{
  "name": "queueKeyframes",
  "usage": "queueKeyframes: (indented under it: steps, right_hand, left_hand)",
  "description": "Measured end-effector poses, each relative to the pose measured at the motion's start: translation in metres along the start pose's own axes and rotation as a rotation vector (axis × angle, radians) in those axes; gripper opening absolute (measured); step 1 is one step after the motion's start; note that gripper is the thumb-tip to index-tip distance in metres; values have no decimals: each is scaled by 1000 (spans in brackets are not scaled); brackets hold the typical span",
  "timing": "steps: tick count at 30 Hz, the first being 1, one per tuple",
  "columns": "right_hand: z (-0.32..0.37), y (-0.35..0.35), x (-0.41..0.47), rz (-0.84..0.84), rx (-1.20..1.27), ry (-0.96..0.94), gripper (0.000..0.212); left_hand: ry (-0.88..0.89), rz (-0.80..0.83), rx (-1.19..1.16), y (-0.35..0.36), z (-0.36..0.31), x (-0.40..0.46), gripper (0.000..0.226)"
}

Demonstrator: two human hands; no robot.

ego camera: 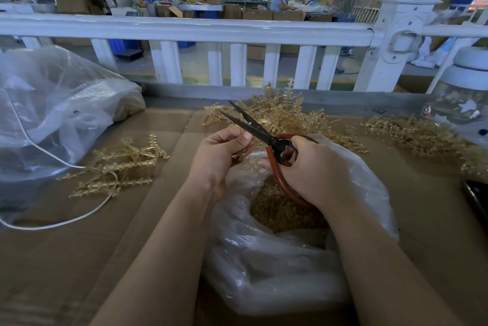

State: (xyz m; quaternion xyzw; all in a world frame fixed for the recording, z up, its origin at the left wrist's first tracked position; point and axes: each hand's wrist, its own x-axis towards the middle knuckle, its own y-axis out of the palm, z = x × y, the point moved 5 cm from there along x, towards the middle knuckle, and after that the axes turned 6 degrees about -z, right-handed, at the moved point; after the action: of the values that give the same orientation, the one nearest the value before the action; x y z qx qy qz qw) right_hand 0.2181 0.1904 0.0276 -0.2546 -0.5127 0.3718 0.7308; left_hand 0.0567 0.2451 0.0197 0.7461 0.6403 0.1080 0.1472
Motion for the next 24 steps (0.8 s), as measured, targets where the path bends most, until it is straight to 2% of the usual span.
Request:
queueKeyframes:
  steps: [6, 14, 18, 24]
  right_hand:
    - [2, 1, 1, 8, 43, 11, 77]
    - [3, 3, 1, 11, 66, -2, 61]
    - [3, 3, 1, 24, 67, 1, 66]
    - [3, 3, 0, 31, 37, -11, 53]
  left_hand:
    - [11, 26, 20, 1, -2, -3, 10]
    - [-2, 11, 13, -1, -3, -4, 14]
    - [-5, 1, 9, -2, -3, -4, 19]
    - [-1, -101, 11, -4, -2, -4, 20]
